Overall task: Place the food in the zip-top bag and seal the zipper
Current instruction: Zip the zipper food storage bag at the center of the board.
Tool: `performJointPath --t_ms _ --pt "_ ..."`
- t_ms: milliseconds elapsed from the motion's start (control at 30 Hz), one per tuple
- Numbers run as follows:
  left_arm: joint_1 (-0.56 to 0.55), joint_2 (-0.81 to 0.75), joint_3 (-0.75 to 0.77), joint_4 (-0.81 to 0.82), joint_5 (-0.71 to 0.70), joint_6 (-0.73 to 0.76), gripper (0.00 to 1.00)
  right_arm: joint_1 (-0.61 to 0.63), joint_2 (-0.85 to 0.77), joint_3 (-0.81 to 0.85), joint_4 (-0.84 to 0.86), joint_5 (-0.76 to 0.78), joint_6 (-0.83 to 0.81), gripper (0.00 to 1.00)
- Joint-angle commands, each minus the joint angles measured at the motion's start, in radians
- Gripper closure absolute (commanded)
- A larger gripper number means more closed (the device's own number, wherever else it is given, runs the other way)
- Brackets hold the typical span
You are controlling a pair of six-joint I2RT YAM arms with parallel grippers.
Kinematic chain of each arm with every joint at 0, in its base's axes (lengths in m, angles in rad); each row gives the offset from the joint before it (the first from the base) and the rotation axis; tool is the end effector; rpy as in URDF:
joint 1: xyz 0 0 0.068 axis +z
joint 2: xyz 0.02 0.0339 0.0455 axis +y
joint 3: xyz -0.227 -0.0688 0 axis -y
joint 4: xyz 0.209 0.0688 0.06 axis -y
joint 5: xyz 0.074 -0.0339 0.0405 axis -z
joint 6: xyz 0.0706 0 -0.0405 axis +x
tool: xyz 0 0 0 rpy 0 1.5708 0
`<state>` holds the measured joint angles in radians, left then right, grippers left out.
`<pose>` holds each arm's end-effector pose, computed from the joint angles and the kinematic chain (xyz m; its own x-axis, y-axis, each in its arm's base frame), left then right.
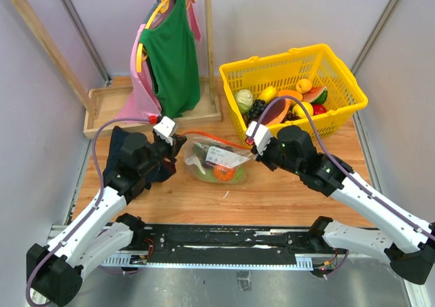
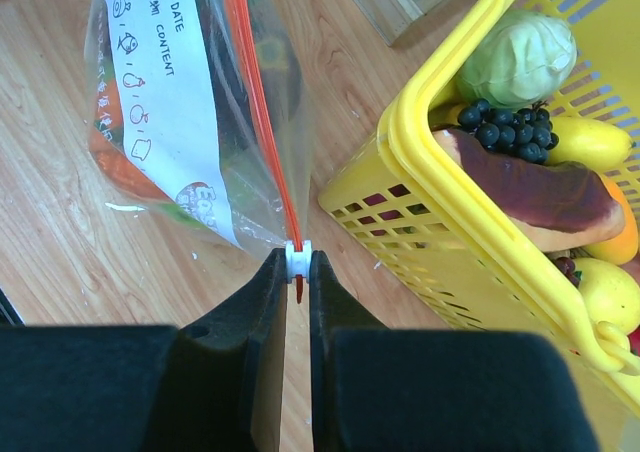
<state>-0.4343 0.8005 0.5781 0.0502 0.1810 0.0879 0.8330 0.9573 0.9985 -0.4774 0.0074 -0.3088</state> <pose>0.1945 -0.1042 0.2643 -0.1044 0.1436 -0.9841 0.5862 0.8082 0.0558 0.1529 0.1674 0.3066 -0.0473 -0.5038 -0.8625 -0.7870 0.5505 -0.2784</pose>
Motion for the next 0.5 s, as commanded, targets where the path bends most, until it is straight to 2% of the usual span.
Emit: performJointPath --t_ms 0,167,300,367,467 --pt "0.019 0.002 0.032 0.023 -0.079 0.013 1.0 -0.027 -0.018 -0.023 0.014 0.047 0.024 0.99" --pt "0.019 0.005 0.035 0.022 -0.091 0.012 1.0 -0.032 -0.018 -0.06 0.062 0.061 0.027 0.99" --pt "0.019 0.014 0.031 0.035 -0.074 -0.001 0.99 -0.032 -0.011 -0.112 0.178 0.025 0.077 0.97" --pt "0.019 0.021 0.03 0.038 -0.076 -0.008 0.97 -0.032 0.003 -0.128 0.231 0.015 0.103 0.94" --pt "0.019 0.029 0.026 0.048 -0.079 -0.02 0.88 -0.032 0.029 -0.134 0.278 -0.002 0.139 0.93"
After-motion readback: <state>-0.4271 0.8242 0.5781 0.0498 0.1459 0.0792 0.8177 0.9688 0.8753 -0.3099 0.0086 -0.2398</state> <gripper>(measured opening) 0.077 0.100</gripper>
